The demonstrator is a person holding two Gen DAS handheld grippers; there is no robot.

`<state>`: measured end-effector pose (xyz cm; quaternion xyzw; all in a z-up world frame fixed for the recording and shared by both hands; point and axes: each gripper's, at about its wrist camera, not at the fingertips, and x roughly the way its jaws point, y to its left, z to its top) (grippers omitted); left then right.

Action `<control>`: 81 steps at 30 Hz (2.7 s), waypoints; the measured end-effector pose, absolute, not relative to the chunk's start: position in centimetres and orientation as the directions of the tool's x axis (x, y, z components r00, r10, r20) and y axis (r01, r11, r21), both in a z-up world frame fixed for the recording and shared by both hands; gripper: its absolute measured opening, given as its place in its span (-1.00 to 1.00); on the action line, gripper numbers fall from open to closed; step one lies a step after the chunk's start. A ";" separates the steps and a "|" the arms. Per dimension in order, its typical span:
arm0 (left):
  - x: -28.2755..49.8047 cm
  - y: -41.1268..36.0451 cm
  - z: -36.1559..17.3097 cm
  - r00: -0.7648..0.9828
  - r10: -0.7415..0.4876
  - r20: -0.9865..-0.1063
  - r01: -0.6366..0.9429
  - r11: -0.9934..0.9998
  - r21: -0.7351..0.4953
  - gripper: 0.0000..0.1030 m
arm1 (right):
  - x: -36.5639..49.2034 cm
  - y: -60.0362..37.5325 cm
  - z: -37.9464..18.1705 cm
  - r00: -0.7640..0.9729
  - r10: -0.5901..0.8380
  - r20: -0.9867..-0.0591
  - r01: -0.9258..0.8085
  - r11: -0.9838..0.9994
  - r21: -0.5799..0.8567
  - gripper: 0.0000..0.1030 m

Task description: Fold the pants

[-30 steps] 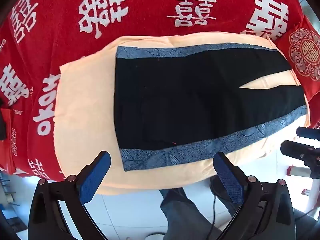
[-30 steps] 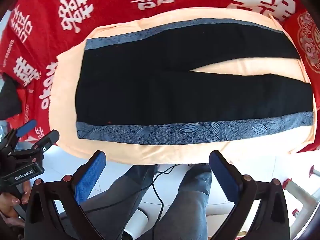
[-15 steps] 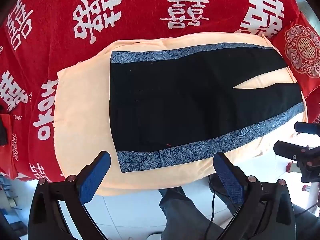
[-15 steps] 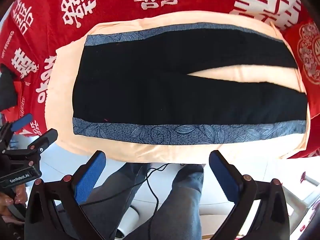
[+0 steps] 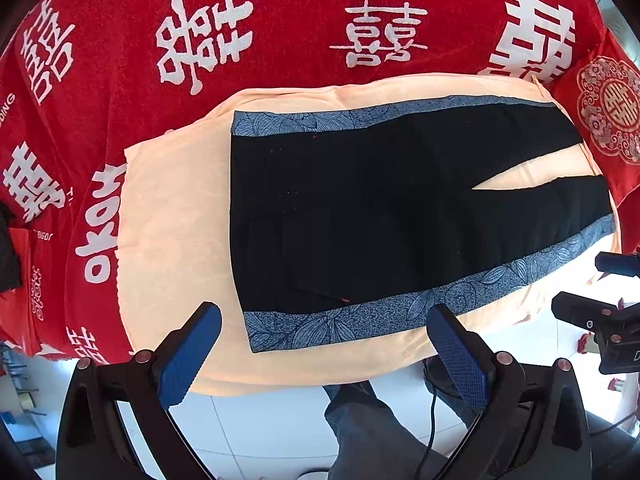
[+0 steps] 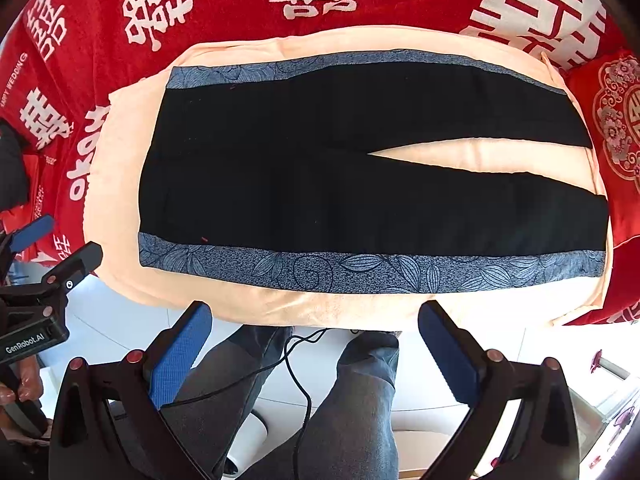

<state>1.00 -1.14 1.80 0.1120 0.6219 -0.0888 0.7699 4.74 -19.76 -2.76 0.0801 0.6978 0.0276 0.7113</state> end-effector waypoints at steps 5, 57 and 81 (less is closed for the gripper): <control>1.1 -1.2 2.0 0.219 0.007 -0.976 0.276 0.959 0.068 1.00 | 4.8 -19.8 -2.7 0.024 0.145 -0.989 0.079 0.986 0.146 1.00; 0.9 -2.4 2.8 0.271 0.159 -0.949 0.169 0.963 0.210 1.00 | 6.1 -21.6 -2.8 0.052 0.180 -0.982 0.036 0.983 0.182 1.00; -4.2 -5.3 2.1 0.156 0.244 -0.957 0.025 0.968 0.250 1.00 | 4.4 -26.4 -5.0 -0.015 0.286 -0.958 0.004 0.958 0.286 1.00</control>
